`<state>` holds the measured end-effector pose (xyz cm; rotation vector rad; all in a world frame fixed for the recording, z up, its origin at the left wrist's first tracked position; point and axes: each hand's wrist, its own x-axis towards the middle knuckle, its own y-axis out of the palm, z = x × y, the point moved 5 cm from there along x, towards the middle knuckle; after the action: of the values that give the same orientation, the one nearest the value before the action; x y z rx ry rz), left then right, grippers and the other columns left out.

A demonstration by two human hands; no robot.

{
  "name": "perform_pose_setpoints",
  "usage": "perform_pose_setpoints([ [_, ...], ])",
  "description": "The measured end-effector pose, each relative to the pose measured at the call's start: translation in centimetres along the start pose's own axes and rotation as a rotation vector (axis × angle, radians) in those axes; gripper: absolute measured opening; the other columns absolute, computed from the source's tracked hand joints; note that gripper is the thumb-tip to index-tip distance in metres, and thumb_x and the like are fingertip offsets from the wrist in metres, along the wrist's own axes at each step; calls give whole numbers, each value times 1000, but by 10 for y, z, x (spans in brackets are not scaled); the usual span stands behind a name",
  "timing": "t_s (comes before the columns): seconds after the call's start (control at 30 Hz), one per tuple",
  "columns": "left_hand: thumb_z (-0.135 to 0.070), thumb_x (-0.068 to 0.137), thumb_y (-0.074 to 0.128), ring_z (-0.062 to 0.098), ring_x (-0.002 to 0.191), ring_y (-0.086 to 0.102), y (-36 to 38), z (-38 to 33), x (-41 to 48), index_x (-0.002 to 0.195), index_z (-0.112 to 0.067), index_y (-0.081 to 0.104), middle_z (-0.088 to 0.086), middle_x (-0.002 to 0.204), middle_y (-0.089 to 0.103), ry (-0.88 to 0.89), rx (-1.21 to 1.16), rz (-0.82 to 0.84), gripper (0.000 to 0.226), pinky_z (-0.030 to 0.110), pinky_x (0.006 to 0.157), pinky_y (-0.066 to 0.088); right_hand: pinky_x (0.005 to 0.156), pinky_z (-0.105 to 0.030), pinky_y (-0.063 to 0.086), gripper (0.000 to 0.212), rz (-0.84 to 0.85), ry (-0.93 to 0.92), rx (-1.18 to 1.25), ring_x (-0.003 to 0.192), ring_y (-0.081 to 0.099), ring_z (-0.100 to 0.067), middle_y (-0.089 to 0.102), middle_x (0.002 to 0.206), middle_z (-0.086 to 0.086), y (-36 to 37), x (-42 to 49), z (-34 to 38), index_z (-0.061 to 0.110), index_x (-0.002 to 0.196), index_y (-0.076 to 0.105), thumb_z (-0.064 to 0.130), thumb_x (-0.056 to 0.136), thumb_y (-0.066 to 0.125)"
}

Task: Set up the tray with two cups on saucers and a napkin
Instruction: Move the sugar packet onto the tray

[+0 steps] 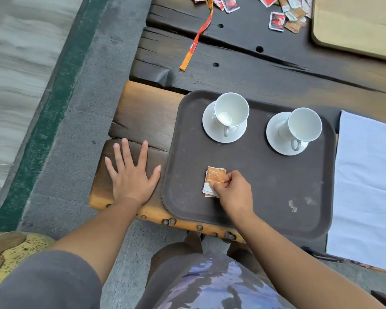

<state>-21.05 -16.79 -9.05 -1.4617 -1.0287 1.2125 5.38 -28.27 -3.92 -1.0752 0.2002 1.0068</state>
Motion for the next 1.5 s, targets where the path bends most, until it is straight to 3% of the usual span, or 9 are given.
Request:
perform_pose_setpoints([
  [0.13,-70,93,25,39,153,-3,1,0,1,159,-37,9,18,167,0,3,-14,-12,76,66,119,7,68,-39,49,26,-4,-18,-36,76,61,-19,62,79,6,-2,-1,-2,22,84,51,32,81,74],
  [0.3,-70,92,25,39,153,-3,1,0,0,159,-36,10,18,167,0,0,-15,-14,76,66,119,6,72,-42,52,29,7,-45,-36,79,62,-19,62,80,7,-3,0,-3,20,94,52,32,83,76],
  [0.8,-73,93,24,38,153,-14,-13,-3,0,159,-39,-3,17,167,-11,-11,-6,136,78,65,120,2,60,-32,43,34,92,-7,-43,79,62,-15,66,84,6,-11,15,-8,23,101,48,40,86,72],
  [1.0,-65,94,39,37,154,-2,-40,-15,8,159,-34,12,14,167,0,-53,-11,253,77,62,120,15,79,-44,58,36,150,-19,-24,79,67,-26,68,88,-2,-32,18,-2,18,108,48,39,87,68],
  [1.17,-38,97,47,34,152,10,-69,-55,9,154,-22,27,14,165,13,56,59,222,62,61,119,20,82,-39,54,44,154,-94,-139,97,67,-27,70,104,-5,-59,21,5,16,119,46,44,89,65],
  [1.4,-44,96,47,29,150,19,-105,-137,2,153,-21,24,8,161,22,235,35,216,65,53,117,26,83,-35,50,53,152,-174,-251,104,63,-26,66,112,-6,-101,26,5,13,127,44,45,90,63],
  [1.5,-44,95,49,27,143,29,-115,-169,-2,147,-20,33,6,154,32,315,6,205,60,46,109,36,83,-34,49,56,162,-219,-281,103,61,-24,61,115,-5,-118,29,2,12,130,44,44,90,65],
])
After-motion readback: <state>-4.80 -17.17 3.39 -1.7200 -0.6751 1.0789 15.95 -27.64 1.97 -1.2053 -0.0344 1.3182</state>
